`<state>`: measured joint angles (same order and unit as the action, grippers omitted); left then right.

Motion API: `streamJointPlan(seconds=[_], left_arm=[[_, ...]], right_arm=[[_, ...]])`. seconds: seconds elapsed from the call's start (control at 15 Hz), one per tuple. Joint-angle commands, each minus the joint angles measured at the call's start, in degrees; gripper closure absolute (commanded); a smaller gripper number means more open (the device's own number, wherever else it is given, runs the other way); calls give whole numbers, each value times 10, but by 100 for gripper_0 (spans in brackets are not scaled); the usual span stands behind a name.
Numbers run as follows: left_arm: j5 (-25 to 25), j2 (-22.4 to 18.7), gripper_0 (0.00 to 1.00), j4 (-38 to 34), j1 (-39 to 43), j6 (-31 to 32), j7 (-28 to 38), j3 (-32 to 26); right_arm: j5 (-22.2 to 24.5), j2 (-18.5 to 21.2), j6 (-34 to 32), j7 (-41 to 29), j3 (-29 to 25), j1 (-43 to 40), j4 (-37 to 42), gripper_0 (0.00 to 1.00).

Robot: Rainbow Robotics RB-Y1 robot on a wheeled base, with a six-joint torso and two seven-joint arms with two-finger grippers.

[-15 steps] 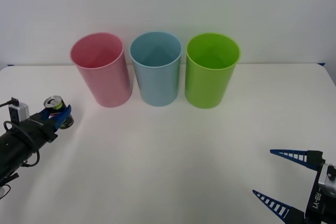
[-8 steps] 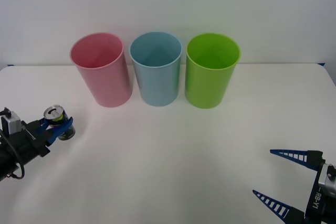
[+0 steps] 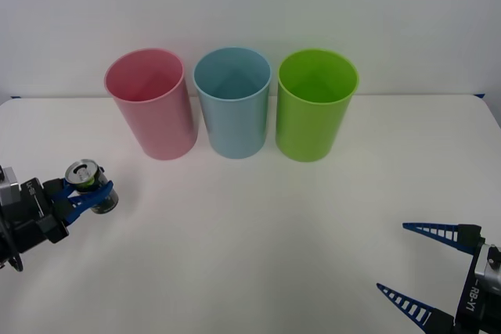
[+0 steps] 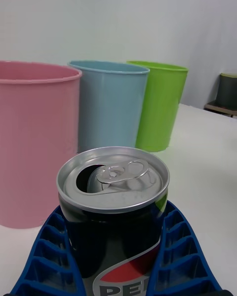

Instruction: Put cans in the blue bin and PET bottles in the pink bin and trash in the green bin.

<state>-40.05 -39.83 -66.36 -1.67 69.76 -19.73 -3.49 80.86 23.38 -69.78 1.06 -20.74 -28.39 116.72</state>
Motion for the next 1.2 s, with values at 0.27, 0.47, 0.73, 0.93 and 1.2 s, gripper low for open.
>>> streamJointPlan(seconds=[0.27, 0.47, 0.73, 0.93, 1.2], left_arm=[[-9, -7, 83, -128, -1, -68, 80, -8], [-19, -7, 82, -182, -18, -124, 134, 2], [-42, -16, 82, -186, -74, -176, 165, 21], [-17, -37, 83, -187, -116, -216, 192, 55], [-11, -61, 83, -199, -169, -273, 247, 93]], right_arm=[[0, 0, 0, 0, 0, 0, 0, 0], [0, 0, 0, 0, 0, 0, 0, 0], [0, 0, 0, 0, 0, 0, 0, 0], [0, 0, 0, 0, 0, 0, 0, 0], [0, 0, 0, 0, 0, 0, 0, 0]])
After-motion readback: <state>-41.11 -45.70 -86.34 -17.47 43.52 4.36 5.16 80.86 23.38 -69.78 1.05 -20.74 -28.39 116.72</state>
